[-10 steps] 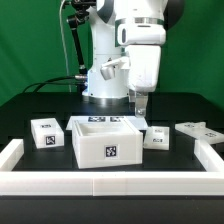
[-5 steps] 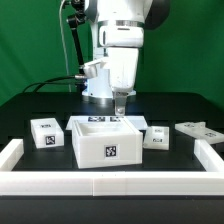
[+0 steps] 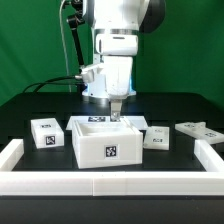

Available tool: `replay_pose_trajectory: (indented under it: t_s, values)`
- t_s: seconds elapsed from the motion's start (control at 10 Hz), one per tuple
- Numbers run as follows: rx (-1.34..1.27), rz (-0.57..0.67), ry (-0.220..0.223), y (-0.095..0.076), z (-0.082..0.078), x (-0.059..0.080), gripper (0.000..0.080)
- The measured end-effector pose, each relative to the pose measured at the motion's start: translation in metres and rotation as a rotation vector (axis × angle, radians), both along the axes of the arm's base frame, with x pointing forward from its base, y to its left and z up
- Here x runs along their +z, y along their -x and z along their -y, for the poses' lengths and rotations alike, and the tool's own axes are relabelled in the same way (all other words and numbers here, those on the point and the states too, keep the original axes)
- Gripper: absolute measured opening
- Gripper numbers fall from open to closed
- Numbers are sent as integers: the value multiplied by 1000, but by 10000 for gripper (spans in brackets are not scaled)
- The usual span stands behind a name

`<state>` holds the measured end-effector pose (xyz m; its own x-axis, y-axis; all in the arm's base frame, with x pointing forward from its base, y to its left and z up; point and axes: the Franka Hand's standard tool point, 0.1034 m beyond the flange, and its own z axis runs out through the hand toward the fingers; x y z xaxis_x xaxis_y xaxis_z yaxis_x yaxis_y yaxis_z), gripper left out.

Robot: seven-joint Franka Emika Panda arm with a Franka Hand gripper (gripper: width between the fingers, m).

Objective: Assemble cabinet

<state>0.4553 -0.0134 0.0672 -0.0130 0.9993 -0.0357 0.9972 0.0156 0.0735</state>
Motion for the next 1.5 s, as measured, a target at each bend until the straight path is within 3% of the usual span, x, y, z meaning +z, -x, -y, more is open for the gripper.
replay_pose_trajectory:
  t_s: [0.6, 1.1, 1.5]
  values:
    - [-15, -28, -25, 31, 1, -28, 798]
    - [-13, -38, -26, 35, 1, -32, 798]
    - [-11, -77, -38, 50, -2, -52, 798]
